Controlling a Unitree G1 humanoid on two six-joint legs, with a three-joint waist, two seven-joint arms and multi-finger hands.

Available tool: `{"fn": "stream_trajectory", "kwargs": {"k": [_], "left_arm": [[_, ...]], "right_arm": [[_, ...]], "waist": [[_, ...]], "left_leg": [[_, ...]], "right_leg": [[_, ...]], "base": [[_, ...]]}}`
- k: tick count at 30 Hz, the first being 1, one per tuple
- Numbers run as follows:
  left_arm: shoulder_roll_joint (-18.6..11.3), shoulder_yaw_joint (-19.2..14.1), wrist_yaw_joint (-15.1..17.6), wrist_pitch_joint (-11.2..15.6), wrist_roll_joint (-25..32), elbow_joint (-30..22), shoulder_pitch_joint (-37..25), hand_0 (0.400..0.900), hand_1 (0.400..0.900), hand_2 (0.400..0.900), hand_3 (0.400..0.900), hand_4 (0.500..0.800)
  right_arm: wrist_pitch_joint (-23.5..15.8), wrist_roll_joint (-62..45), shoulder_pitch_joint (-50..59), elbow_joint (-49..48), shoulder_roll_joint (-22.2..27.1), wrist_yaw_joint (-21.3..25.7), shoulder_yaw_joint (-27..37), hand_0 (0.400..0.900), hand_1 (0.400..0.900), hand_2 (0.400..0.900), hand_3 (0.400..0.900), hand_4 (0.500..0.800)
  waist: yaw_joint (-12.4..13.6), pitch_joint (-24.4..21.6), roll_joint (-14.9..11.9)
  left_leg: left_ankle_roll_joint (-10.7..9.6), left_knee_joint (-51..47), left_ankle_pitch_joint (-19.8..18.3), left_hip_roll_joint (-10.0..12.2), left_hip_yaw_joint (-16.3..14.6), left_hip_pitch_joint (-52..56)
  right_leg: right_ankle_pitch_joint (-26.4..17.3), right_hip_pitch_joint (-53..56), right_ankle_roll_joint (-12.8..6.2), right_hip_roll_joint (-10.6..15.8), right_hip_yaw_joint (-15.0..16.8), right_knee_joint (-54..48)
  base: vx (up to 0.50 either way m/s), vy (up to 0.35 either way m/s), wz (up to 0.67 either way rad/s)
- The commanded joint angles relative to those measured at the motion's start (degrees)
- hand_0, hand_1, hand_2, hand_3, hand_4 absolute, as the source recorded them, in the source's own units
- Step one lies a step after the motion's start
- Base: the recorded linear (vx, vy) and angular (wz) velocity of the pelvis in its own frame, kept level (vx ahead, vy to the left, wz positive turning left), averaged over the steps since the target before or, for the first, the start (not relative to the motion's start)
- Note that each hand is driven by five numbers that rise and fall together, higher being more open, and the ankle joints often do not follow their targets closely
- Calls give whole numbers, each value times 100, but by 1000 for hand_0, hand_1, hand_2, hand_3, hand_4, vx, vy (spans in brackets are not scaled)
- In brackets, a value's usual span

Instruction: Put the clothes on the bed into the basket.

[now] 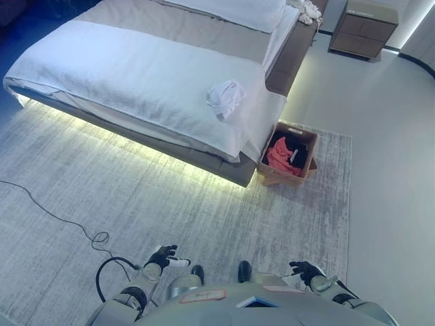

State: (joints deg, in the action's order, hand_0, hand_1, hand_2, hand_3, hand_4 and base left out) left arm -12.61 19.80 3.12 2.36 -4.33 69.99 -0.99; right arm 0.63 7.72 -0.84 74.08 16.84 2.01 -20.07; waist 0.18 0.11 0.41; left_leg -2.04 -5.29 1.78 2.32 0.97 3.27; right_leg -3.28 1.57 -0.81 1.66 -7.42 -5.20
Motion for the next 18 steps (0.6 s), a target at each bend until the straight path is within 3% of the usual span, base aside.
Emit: {"fn": "stream_trajectory", "kwargs": {"k": [1,18], "left_arm": [[-164,-48,21,205,-133,276,-322,900,900,900,900,800],[-218,-72,41,193,-55,205,-369,900,900,900,900,800]], "right_arm": [[-115,238,217,-8,145,35,-305,900,900,900,900,800],[-123,209,249,-46,192,34,-335,900,900,900,900,800]], "waist": [[-119,9,-160],[-148,173,-198]], "left_leg": [[113,29,-224,-250,-90,-204],[25,29,-140,-84,-111,-212]], "right_leg": [[343,202,-369,124,200,20],[400,153,-261,-66,256,20]], "base": [[0,0,0],[5,-50,-4]]}}
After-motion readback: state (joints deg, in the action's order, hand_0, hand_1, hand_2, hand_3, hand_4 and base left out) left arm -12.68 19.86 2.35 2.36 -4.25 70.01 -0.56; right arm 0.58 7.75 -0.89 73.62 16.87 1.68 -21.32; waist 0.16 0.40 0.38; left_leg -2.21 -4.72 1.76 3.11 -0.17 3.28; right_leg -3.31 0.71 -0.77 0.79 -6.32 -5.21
